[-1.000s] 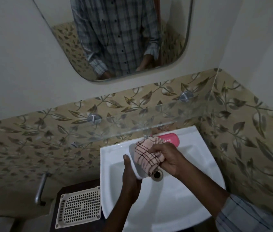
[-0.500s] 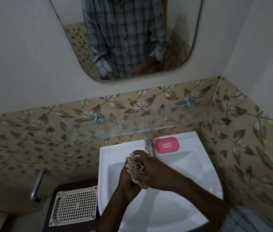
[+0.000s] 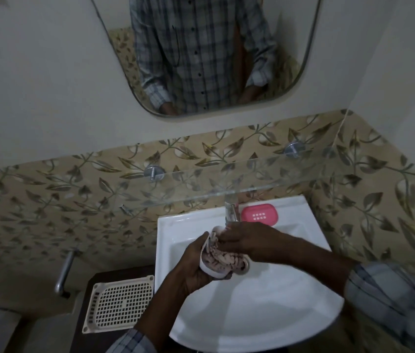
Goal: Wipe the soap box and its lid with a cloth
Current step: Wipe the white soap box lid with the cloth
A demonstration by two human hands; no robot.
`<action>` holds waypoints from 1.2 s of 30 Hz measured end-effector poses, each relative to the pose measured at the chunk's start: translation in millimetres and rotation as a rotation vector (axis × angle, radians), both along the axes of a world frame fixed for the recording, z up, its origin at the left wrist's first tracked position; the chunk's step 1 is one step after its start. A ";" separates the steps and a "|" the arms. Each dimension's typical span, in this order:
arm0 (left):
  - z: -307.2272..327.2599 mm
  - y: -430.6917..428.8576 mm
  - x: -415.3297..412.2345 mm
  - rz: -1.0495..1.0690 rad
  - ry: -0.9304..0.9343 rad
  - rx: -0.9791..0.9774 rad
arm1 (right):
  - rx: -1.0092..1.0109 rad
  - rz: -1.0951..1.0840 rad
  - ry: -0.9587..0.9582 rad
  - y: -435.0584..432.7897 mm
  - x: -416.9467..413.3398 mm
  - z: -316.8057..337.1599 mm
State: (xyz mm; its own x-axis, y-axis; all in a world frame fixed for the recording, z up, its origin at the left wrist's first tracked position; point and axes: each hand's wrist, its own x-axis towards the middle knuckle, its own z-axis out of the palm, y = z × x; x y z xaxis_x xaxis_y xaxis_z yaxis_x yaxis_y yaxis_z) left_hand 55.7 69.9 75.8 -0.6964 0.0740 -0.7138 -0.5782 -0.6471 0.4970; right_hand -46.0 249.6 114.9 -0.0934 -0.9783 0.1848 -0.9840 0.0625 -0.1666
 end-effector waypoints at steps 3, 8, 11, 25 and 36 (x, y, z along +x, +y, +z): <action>6.5 -9.6 -7.6 0.013 0.031 0.029 | -0.137 -0.059 0.031 -17.2 34.6 -19.7; -2.8 -8.7 4.7 -0.051 -0.017 0.104 | -0.175 0.249 -0.045 -0.8 25.3 -19.0; -7.1 -6.9 1.3 -0.005 -0.010 0.085 | -0.173 0.147 0.126 -0.2 14.6 -20.6; 3.4 18.1 -1.6 0.130 0.063 -0.378 | -0.212 -0.567 -0.959 -27.1 49.3 -9.8; -17.0 15.0 25.7 0.047 0.625 -0.953 | -0.668 -0.881 -2.316 -27.2 27.3 24.3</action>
State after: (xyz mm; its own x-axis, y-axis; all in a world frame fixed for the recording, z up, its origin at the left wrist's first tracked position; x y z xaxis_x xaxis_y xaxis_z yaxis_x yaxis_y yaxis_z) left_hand 81.4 84.9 58.8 -0.9375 -0.3479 0.0067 -0.0424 0.1335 0.9901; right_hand -18.6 222.4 139.2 -0.5990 -0.5361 -0.5949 0.7961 -0.3186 -0.5145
